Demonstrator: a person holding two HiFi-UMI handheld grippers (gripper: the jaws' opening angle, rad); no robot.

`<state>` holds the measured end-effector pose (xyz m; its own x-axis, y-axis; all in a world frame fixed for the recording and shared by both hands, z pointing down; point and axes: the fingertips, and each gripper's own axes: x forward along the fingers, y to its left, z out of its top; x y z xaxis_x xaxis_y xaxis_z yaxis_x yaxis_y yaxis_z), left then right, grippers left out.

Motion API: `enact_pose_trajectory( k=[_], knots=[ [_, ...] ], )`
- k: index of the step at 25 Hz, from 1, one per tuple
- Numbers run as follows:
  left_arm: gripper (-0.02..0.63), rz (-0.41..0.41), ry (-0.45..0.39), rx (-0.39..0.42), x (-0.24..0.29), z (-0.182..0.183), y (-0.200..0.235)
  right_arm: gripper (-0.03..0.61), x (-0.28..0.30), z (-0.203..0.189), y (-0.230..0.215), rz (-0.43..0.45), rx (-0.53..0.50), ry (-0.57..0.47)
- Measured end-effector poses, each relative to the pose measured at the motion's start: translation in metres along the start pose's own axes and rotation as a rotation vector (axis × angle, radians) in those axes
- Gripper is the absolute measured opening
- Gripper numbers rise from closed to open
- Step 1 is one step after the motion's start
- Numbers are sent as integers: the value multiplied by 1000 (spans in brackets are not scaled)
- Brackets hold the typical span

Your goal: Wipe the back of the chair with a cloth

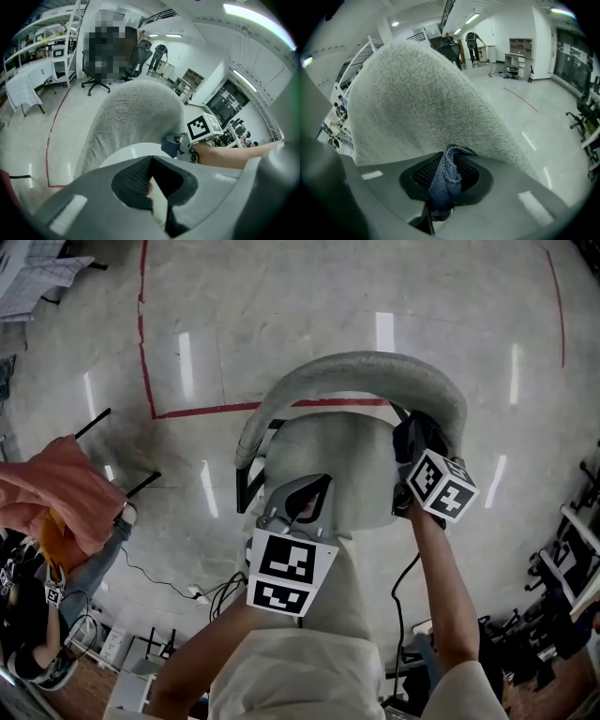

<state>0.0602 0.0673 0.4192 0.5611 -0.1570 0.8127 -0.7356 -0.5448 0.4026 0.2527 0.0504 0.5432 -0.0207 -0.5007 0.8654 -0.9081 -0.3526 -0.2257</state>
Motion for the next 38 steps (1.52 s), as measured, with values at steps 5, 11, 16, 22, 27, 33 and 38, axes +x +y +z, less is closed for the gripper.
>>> enact_pose_trajectory(
  k=[5,11,16,22,27,33,38],
  knots=[
    [0,8,-11,-21,-5,-1,10,78,6,10,25,32,-83,-14],
    [0,17,-19,-40,-14,-3,27,78,15,16,57,61,-132,-15],
    [0,27,-28,-56,-22,-5,42,78,21,19,79,80,-162,-21],
    [0,35,-31,-72,-31,-11,57,78,28,15,105,100,-187,-15],
    [0,35,-31,-79,-39,-16,70,78,34,10,129,125,-216,-4],
    [0,36,-39,-90,-48,-21,87,78,40,1,161,155,-248,5],
    [0,36,-45,-98,-55,-27,98,78,43,-9,189,187,-290,13]
  ],
)
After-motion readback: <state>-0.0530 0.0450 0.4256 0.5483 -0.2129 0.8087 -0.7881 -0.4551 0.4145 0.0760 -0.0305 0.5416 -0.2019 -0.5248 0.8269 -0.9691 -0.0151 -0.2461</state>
